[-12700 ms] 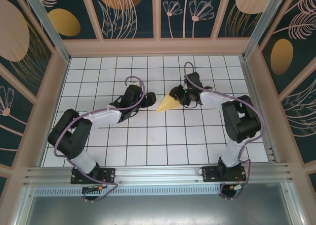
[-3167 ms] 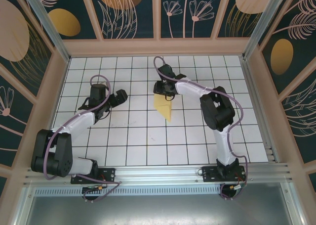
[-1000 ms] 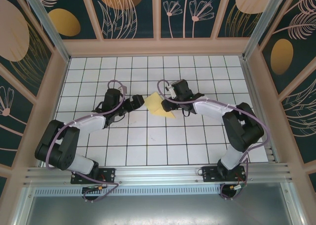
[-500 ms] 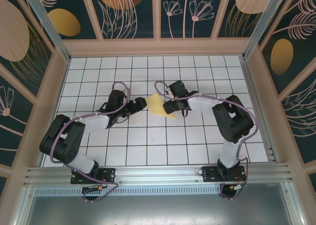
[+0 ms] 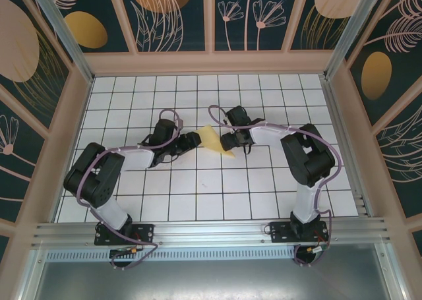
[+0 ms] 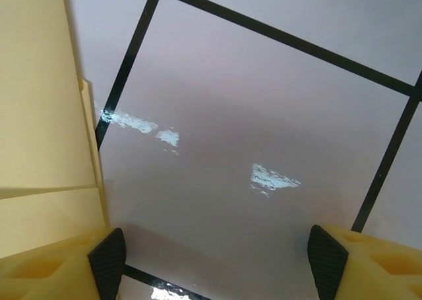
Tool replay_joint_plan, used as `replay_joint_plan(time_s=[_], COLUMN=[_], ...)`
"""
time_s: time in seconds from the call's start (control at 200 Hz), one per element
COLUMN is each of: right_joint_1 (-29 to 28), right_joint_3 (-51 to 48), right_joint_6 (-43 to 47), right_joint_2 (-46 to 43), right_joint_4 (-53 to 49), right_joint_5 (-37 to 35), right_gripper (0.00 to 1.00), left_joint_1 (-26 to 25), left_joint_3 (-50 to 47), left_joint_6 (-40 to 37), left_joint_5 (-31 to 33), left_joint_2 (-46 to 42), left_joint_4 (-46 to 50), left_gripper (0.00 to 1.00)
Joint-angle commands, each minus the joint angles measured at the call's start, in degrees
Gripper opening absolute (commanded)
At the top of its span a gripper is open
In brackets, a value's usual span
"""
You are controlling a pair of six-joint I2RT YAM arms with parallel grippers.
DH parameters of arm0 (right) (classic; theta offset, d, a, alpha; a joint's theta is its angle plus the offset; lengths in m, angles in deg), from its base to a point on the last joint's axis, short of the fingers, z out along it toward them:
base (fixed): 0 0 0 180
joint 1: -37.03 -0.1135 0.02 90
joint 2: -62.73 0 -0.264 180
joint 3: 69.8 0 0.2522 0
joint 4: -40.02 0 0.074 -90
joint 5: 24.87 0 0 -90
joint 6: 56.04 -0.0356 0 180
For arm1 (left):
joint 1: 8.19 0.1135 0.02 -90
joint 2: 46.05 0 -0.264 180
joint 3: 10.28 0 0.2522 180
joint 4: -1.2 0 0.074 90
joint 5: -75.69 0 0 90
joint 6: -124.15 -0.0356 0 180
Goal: Fold a paper plane with a square sheet of paper (pick it up from the middle)
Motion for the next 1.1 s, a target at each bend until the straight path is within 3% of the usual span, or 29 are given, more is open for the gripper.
replay_joint_plan(time_s=[0.0,0.35,0.55,0.751,1.091], right_joint_1=[0.4,0.7,0.8,1.3,1.4], right_joint_3=[1.4,1.1,0.6,-1.6,-2.1], right_joint_6=[-1.1,-1.5,-1.8,-2.6,-1.6], right_joint_2=[1.0,0.9,0.1,-3.6,-2.1], right_joint_4=[-2.4,-1.8,-0.7,2.9,2.6], right_joint_5=[0.5,1.8,2.0,6.5,6.8], right_gripper=[0.76,0.76,0.76,0.76,0.75], left_joint_1=[-0.7,-1.2,-1.2,-1.2,-1.2], left_joint_3=[1.6,3.0,3.8,4.6,3.7], left_joint_6=[1.9,4.6,5.7,5.8,3.8], left_joint_5=[-1.6,-4.1,-4.7,-4.3,0.1], left_joint_2=[1.5,6.2,7.6,8.7,6.3], left_joint_4=[-2.1,-6.0,-8.0,-8.0,-3.1], left_gripper=[0.58,0.56,0.45,0.33,0.42])
